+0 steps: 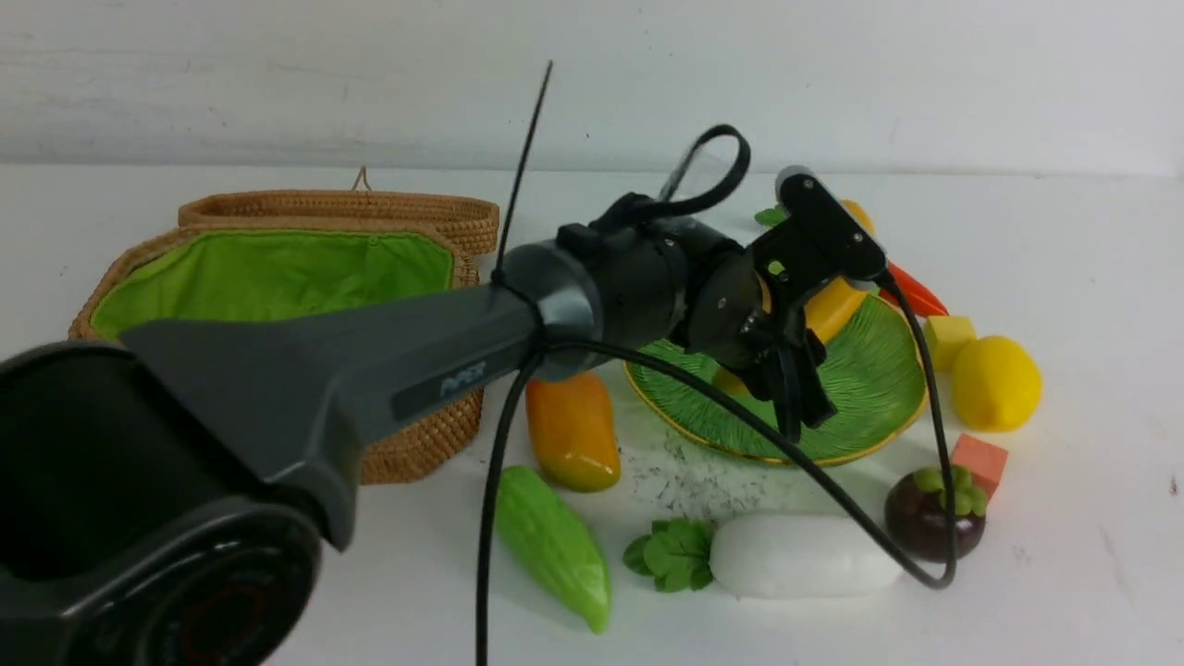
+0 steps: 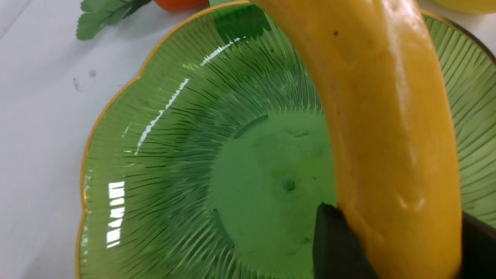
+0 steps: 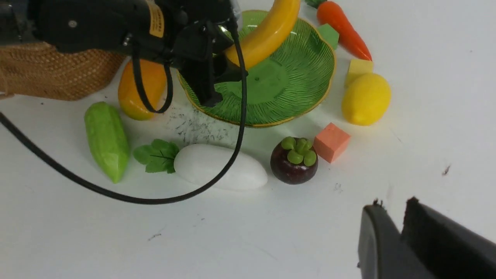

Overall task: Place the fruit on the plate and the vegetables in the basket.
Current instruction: Use the left arm to grab a banana and put it into the right plate, then take a chayote with your left arm and place it on the basket on the left.

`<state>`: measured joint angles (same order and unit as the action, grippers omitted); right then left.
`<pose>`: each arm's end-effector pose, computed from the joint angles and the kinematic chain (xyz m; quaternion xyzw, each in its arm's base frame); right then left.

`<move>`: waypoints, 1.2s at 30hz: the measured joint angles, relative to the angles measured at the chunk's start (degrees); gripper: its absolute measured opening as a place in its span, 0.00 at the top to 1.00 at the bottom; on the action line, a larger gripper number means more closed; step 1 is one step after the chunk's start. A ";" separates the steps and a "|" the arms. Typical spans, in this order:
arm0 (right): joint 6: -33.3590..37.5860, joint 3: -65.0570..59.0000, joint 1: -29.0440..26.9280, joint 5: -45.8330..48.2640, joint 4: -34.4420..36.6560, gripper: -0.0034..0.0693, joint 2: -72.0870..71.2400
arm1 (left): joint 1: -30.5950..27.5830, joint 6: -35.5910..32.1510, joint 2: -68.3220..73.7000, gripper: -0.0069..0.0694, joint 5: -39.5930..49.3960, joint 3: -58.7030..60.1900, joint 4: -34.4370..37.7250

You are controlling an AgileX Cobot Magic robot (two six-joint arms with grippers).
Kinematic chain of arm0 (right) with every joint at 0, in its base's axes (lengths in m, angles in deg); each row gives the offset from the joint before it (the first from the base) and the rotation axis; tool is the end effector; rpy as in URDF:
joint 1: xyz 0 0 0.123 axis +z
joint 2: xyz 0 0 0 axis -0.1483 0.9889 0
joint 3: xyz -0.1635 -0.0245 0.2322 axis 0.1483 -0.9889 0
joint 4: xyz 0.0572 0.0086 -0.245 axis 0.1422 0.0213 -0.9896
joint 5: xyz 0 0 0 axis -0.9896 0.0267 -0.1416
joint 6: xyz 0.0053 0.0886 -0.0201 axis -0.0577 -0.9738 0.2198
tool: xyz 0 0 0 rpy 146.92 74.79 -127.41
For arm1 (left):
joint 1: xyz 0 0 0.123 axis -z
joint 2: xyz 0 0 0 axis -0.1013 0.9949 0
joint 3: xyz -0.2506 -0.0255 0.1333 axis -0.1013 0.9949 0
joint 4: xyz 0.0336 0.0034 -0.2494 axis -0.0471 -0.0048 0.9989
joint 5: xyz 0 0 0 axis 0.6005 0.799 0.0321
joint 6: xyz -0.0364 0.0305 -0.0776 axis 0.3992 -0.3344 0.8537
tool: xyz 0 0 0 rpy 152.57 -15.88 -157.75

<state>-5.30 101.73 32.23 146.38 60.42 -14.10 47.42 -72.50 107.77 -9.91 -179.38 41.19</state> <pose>0.0557 0.0099 0.4166 -0.1212 0.8720 0.0869 0.4662 0.3907 -0.3456 0.2181 0.4548 0.7800 -0.0787 0.4226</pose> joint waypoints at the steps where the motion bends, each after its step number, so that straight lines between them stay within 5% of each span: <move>1: 0.00 0.00 0.00 0.15 0.00 0.80 0.00 | 0.00 0.00 0.69 0.47 0.00 -0.32 -0.06; 9: 0.66 0.00 0.00 0.60 -0.02 0.79 0.00 | 0.00 1.85 1.75 0.16 1.08 -0.85 -0.10; 14: 0.94 0.00 0.00 0.60 -0.02 0.79 0.00 | 0.18 4.70 -1.68 0.16 7.15 -0.85 -0.10; 15: 0.94 0.00 0.00 0.60 -0.02 0.79 0.00 | 0.41 6.49 -3.77 0.20 9.76 -0.85 -0.10; 22: 1.40 0.00 0.00 0.87 1.84 0.79 0.00 | 1.60 21.10 -21.12 0.90 32.82 -1.03 1.19; 29: 3.51 0.00 0.00 1.03 4.16 0.78 0.00 | 1.60 27.87 -30.23 0.93 46.79 1.94 1.58; 36: 3.71 0.00 0.00 1.03 4.78 0.77 0.00 | 1.60 38.60 -35.12 0.93 41.16 24.17 1.58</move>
<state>-1.58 101.73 32.23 147.41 65.20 -14.10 49.03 -33.90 72.65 31.25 -155.22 42.77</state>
